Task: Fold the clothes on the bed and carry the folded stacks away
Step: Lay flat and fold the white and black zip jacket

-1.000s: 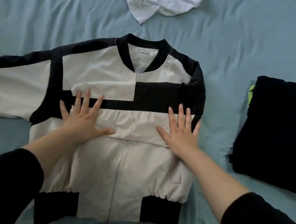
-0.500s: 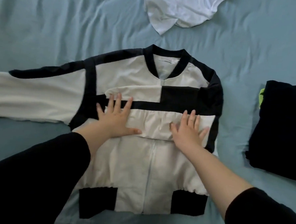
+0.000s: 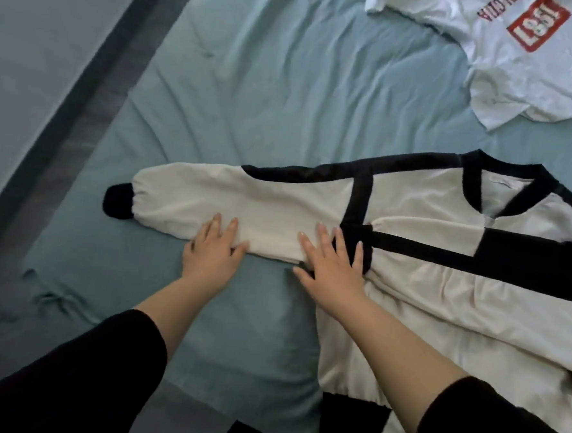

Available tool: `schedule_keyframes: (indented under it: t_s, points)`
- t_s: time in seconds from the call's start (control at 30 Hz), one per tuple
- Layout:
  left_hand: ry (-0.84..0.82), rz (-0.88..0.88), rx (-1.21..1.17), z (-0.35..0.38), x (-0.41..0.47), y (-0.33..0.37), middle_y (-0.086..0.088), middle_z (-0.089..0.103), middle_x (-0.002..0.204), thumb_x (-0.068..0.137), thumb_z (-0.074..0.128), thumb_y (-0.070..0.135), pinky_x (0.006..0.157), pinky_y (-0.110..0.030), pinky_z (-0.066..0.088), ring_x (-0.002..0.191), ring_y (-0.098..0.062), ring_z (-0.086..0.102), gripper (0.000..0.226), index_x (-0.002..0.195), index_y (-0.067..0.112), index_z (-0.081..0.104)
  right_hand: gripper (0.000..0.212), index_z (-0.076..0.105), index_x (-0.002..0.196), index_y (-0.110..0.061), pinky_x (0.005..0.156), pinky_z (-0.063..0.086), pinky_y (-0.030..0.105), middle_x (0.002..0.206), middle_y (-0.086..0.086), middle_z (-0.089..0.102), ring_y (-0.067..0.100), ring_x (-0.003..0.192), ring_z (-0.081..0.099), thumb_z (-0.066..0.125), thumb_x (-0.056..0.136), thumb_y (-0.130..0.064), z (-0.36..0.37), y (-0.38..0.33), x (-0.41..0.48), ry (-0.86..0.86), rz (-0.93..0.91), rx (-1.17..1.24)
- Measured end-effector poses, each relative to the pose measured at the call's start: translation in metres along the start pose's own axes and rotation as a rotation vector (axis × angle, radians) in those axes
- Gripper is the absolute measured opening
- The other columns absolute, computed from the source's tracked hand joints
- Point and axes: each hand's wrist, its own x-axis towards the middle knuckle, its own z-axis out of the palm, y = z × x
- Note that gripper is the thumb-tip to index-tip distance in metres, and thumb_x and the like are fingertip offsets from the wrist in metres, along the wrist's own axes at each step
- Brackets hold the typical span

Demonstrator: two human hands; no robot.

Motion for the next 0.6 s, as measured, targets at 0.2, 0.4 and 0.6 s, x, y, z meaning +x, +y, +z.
schedule_keyframes:
  t_s: [0.2,0.4,0.6]
  points:
    - [0.091,-0.444,-0.774,-0.008,0.009,-0.063,-0.016,0.068,0.092,0.089,0.059,0.050,0.078,-0.038,0.053,0.088,-0.034,0.067,0.042,0.078,0.010,0.058,0.067,0.006,0.144,-0.056,0.104,-0.001,0.074,0.155,-0.009,-0.031,0.030,0.142,-0.030,0.033,0.086,-0.074,0.004,-0.056,0.032,-0.299,0.041,0.052]
    - [0.236,-0.634,-1.677,-0.008,0.036,-0.054,-0.004,0.068,0.102,0.083,0.075,0.025,0.060,-0.028,0.057,0.085,-0.017,0.067,0.024,0.099,0.014,0.061,0.070,0.001,0.142,-0.060,0.103,0.005,0.075,0.155,-0.010,-0.032,0.030,0.142,-0.029,0.038,0.085,-0.074,0.004,-0.045,0.035,-0.331,0.023,-0.012]
    - [0.367,-0.439,-1.508,-0.033,0.037,-0.044,-0.005,0.066,0.117,0.082,0.072,0.012,0.094,-0.043,0.053,0.104,-0.021,0.064,0.032,0.110,0.018,0.059,0.066,0.008,0.141,-0.062,0.108,0.002,0.073,0.156,-0.012,-0.027,0.029,0.142,-0.029,0.041,0.084,-0.072,-0.001,-0.039,0.046,-0.423,0.048,0.107]
